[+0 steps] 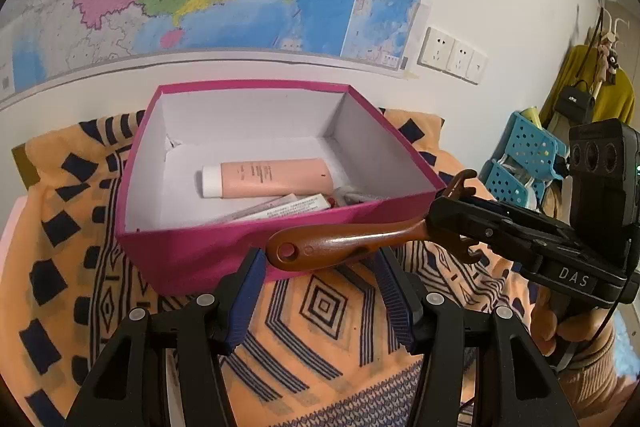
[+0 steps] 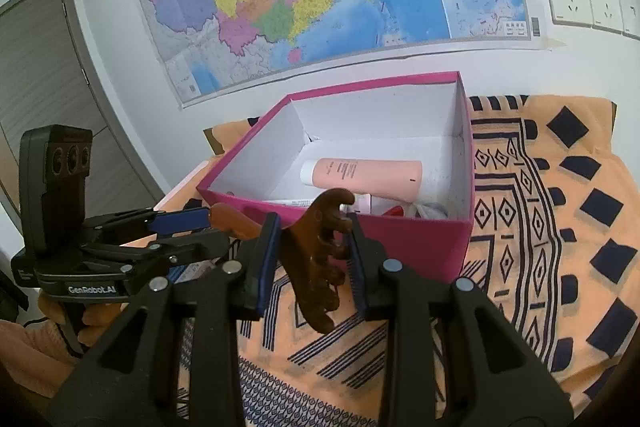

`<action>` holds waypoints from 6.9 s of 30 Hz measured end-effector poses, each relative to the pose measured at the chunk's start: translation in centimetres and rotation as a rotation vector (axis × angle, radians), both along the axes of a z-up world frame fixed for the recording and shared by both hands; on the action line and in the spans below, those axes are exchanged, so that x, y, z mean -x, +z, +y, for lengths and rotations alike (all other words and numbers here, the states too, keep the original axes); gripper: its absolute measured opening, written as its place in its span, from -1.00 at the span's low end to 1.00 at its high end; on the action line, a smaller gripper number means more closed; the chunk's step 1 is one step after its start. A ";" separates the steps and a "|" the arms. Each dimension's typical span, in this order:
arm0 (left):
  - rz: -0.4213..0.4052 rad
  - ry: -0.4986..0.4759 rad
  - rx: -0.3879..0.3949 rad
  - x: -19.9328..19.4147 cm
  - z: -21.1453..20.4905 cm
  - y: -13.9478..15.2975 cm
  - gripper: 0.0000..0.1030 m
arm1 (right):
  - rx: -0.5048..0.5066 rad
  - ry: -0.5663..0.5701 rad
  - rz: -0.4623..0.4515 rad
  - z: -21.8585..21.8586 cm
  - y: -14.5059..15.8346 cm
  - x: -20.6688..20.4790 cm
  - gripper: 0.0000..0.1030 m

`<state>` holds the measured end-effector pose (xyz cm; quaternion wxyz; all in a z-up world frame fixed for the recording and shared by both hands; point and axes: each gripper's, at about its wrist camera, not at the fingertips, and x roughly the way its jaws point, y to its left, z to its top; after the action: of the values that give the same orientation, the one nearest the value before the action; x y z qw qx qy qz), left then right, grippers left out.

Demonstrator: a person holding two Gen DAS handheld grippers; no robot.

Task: Organize rigid objects
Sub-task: 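Lower the wooden-handled tool into the box and open the right tool, then move the right tool down to the blue-and-white medicine carton, then grasp the blue-and-white medicine carton with the right tool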

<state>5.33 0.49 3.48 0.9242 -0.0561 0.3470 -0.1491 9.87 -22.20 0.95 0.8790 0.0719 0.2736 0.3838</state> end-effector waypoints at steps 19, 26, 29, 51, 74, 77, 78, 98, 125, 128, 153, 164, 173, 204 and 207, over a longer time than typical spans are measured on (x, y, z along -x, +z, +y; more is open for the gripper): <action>-0.014 0.020 0.025 -2.8 0.3 1.1 0.10 | 0.005 0.023 -0.038 0.7 1.9 -2.7 -0.35; -0.015 0.028 0.022 -3.6 0.2 1.2 0.10 | 0.007 0.026 -0.035 0.8 2.1 -3.4 -0.35; -0.015 0.031 0.024 -3.8 0.3 1.2 0.10 | 0.006 0.028 -0.031 0.8 2.2 -3.9 -0.35; 0.003 0.054 0.012 -5.7 0.4 0.6 0.10 | 0.009 0.038 -0.002 1.3 1.7 -5.9 -0.35; 0.063 0.063 0.014 -8.1 1.0 -0.8 0.10 | 0.047 0.039 0.045 2.5 0.6 -8.1 -0.37; 0.069 0.062 0.015 -8.4 1.0 -1.0 0.10 | 0.049 0.038 0.050 2.5 0.5 -8.3 -0.37; 0.071 0.062 0.015 -8.5 0.9 -1.1 0.10 | 0.051 0.037 0.050 2.5 0.5 -8.4 -0.37; 0.053 0.043 -0.012 -8.3 0.4 -1.6 0.06 | 0.119 0.004 0.083 3.3 -1.5 -10.0 -0.54; 0.103 0.288 -0.113 4.8 11.0 -5.1 0.34 | 0.029 0.166 0.093 2.9 -2.3 -0.9 -0.42; 0.138 0.302 -0.089 5.7 11.7 -6.1 0.34 | 0.046 0.194 0.122 3.4 -3.6 0.0 -0.41; 0.237 0.023 0.027 7.0 3.7 -9.3 0.35 | 0.052 0.197 0.291 3.7 -8.7 2.7 -0.38; 0.165 0.153 -0.083 7.3 5.9 -7.4 0.34 | 0.036 0.239 0.326 5.3 -9.4 3.2 -0.36; 0.131 0.220 -0.132 5.8 8.5 -6.8 0.34 | 0.035 0.271 0.340 7.0 -9.5 3.4 -0.24; 0.220 -0.006 0.036 4.1 5.2 -9.0 0.32 | 0.004 0.156 0.377 4.3 -9.7 1.6 -0.24; 0.228 -0.046 0.051 4.1 3.8 -9.2 0.32 | -0.005 0.131 0.376 3.1 -9.6 1.5 -0.24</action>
<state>1.27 4.25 -5.77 0.8733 -0.0882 0.4474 -0.1717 8.37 -19.10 -8.63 0.7852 0.1267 0.4362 0.4209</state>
